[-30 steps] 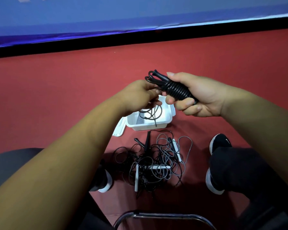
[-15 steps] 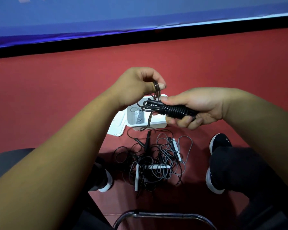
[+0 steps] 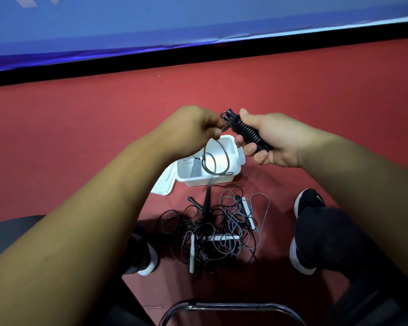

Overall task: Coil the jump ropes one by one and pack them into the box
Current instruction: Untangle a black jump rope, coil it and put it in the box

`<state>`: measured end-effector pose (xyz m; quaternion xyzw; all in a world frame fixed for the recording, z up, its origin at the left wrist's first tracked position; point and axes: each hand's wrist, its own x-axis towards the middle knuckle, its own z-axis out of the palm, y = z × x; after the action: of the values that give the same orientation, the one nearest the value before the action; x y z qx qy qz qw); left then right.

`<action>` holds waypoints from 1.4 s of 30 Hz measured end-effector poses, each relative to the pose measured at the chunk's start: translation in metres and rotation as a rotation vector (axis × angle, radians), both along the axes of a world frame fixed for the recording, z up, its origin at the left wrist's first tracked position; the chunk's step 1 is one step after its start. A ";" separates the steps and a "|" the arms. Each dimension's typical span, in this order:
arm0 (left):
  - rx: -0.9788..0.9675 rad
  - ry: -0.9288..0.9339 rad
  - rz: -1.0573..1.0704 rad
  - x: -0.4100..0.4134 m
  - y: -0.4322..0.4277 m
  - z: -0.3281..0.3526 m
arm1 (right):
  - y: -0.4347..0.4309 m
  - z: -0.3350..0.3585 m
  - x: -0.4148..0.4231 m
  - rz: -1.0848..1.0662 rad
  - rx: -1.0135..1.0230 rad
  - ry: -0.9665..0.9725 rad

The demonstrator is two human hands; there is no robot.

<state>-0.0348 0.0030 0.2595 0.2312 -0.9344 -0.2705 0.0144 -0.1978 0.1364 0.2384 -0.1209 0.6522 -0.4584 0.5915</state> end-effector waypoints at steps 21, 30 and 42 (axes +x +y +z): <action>0.900 0.512 0.484 -0.019 0.004 -0.018 | -0.009 0.004 0.000 -0.116 -0.196 -0.086; 0.783 0.217 0.363 -0.013 0.006 -0.021 | -0.001 0.006 -0.005 -0.103 -0.206 -0.032; 0.732 -0.040 0.239 -0.003 -0.001 -0.019 | 0.002 0.005 0.004 -0.043 -0.162 0.142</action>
<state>-0.0383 0.0023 0.2409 0.3335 -0.7425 -0.5782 -0.0562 -0.1940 0.1385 0.2437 -0.1865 0.6558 -0.5125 0.5220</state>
